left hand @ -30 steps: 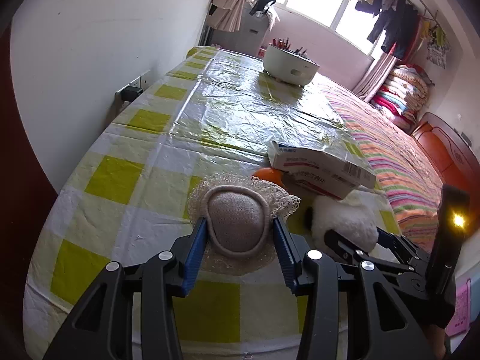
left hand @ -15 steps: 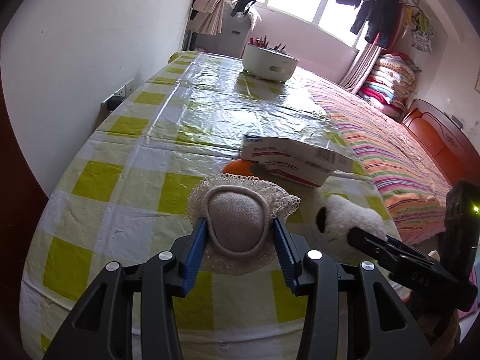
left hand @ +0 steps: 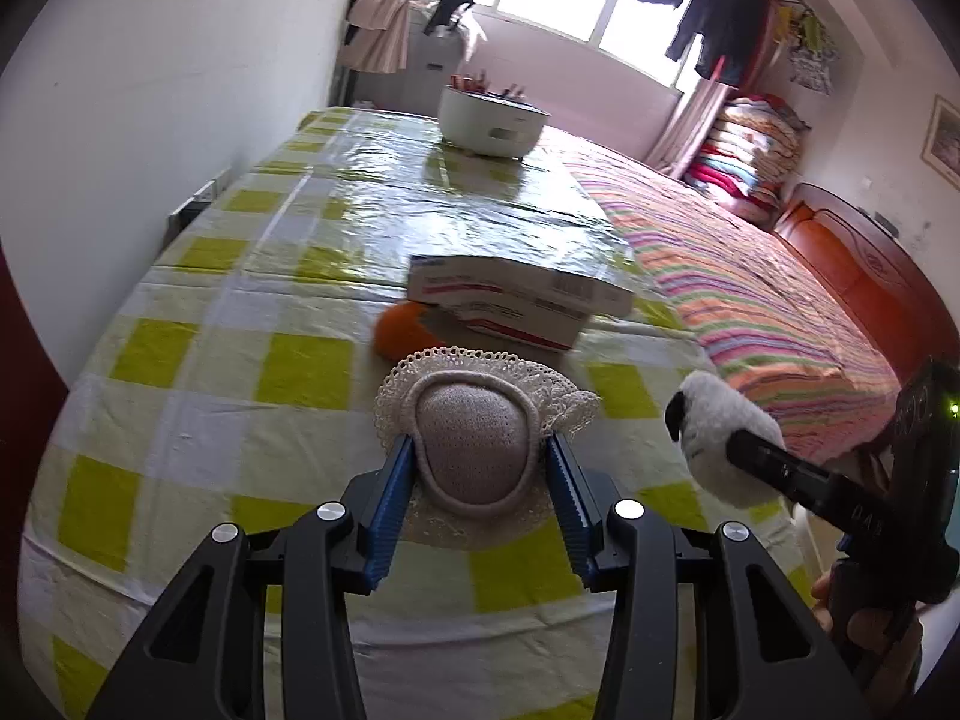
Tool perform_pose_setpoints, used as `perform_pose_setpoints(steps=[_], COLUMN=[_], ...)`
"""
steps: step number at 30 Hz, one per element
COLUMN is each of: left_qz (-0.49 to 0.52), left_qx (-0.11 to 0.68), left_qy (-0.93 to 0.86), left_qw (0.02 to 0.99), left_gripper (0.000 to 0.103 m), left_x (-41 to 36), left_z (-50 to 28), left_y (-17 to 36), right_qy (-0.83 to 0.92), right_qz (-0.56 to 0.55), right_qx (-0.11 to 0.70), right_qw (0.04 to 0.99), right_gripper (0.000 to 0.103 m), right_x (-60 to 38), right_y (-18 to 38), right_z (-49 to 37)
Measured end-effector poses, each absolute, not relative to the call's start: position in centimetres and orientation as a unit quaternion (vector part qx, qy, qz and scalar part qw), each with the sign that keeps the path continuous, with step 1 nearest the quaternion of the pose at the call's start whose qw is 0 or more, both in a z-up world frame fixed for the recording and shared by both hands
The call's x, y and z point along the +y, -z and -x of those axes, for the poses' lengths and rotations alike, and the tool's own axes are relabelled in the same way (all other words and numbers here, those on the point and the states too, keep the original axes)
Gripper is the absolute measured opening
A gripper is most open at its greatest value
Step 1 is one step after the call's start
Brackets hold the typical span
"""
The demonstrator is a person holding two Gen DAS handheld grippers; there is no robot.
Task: Collect trash
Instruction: 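Carry the lace pad and white fluffy pad over the cream bin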
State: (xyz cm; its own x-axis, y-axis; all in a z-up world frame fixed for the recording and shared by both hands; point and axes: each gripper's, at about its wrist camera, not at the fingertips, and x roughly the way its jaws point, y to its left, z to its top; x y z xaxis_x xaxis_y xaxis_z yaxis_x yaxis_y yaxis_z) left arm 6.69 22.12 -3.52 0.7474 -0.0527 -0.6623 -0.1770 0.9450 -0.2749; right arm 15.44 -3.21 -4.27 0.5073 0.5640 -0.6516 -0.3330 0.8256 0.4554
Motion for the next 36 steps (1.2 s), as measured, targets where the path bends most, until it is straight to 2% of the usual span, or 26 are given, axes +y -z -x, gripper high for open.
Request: perform_pose_setpoints(steps=[13, 36], left_qz=[0.167, 0.118], left_qx=[0.375, 0.401], left_qy=[-0.004, 0.078], left_qw=[0.912, 0.905], left_gripper=[0.043, 0.043], left_x=[16.7, 5.5], left_z=[-6.8, -6.0], left_y=[3.9, 2.4], right_qy=[-0.213, -0.114], right_qz=[-0.224, -0.222], right_qx=[0.394, 0.32], right_qw=[0.866, 0.914], right_gripper=[0.074, 0.074], right_x=[-10.6, -20.0], right_y=[4.4, 2.6], right_z=[-13.7, -8.0])
